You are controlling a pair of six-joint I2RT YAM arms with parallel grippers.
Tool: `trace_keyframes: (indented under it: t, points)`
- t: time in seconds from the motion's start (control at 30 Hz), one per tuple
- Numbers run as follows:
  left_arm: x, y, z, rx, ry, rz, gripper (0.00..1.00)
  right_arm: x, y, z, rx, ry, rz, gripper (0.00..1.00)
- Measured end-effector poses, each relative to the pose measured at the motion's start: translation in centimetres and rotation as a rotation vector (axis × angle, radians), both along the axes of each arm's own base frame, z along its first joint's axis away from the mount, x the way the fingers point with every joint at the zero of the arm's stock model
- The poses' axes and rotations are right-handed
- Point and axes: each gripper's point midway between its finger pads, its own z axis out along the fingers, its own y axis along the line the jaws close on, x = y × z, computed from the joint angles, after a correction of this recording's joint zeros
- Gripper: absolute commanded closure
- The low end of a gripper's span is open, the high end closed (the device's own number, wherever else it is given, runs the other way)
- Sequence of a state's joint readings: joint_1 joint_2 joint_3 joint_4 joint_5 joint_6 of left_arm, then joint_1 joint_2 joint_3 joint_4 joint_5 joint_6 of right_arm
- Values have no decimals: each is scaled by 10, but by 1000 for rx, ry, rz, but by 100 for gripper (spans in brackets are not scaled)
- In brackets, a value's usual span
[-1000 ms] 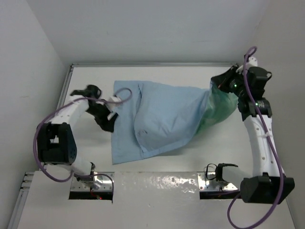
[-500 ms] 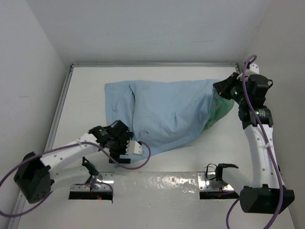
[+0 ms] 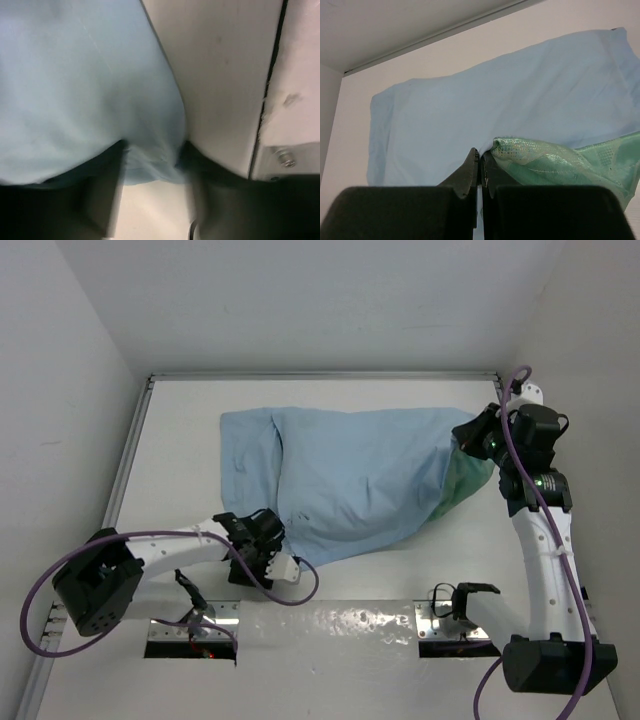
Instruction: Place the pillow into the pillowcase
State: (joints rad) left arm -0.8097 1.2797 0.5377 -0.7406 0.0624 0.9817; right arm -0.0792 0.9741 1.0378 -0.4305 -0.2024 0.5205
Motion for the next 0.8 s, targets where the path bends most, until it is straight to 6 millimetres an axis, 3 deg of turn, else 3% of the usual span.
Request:
trace_keyframes:
  t: [0.03, 0.07, 0.13, 0.27, 0.33, 0.37, 0.4, 0.5, 0.57, 0.63, 0.7, 0.8]
  points:
    - [-2, 3, -1, 9, 2, 4, 96, 0, -1, 0, -2, 0, -4, 100]
    - [-2, 6, -3, 21, -4, 10, 100, 0, -2, 0, -4, 0, -9, 100]
    - [8, 7, -3, 30, -54, 34, 100, 1, -3, -1, -8, 1, -17, 100]
    - [52, 12, 13, -34, -170, 238, 100, 3, -5, -3, -10, 10, -24, 100]
    - [89, 19, 40, -98, -254, 396, 100, 6, -7, -6, -15, 20, -34, 100]
    - [111, 25, 65, -141, -298, 487, 100, 7, -8, -7, -20, 27, -40, 100]
    - [138, 28, 95, -195, -374, 557, 100, 8, -9, -5, -23, 28, -43, 100]
    - [212, 48, 222, -391, -666, 734, 100, 14, -14, 19, -50, 6, -58, 100]
    - [230, 58, 314, -505, -861, 785, 100, 19, -18, 54, -71, -41, -68, 100]
    - [228, 64, 407, -629, -1036, 803, 100, 24, -22, 106, -97, -143, -80, 100]
    - [212, 72, 497, -754, -1208, 811, 100, 22, -27, 170, -131, -271, -106, 100]
    - [173, 92, 604, -885, -1444, 824, 100, -5, -35, 247, -188, -442, -158, 100]
